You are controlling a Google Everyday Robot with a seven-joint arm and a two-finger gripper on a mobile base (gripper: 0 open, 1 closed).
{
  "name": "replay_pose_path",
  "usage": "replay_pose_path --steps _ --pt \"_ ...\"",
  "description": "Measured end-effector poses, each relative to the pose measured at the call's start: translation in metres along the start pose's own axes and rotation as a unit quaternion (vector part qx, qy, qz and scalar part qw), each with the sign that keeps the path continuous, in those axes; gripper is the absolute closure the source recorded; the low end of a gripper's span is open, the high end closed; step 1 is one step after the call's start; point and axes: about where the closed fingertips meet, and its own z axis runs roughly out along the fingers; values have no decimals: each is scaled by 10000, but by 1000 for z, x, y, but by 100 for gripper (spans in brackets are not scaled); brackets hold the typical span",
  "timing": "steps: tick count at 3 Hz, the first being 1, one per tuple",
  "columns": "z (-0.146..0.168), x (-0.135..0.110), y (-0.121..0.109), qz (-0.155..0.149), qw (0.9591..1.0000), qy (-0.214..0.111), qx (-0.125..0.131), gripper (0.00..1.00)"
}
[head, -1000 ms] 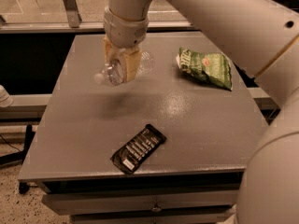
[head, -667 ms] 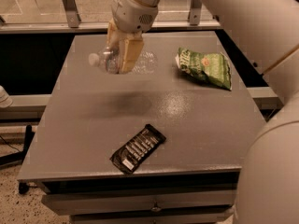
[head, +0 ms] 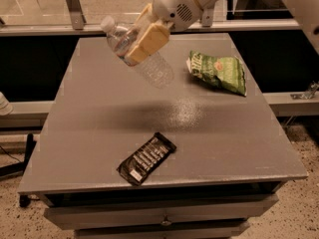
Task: Place water bottle upright
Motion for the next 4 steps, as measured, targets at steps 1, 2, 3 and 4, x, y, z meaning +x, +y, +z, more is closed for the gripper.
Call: replay_pose_path --steps 1,2,3,4 --pt "-15 17 6 847 9922 -825 403 100" --pt "-20 39 4 1292 9769 -1545 715 100" --pt "-20 52 -3 1326 9623 -2162 985 100" --pt "-22 60 -5 1077 9547 -2507 1185 100"
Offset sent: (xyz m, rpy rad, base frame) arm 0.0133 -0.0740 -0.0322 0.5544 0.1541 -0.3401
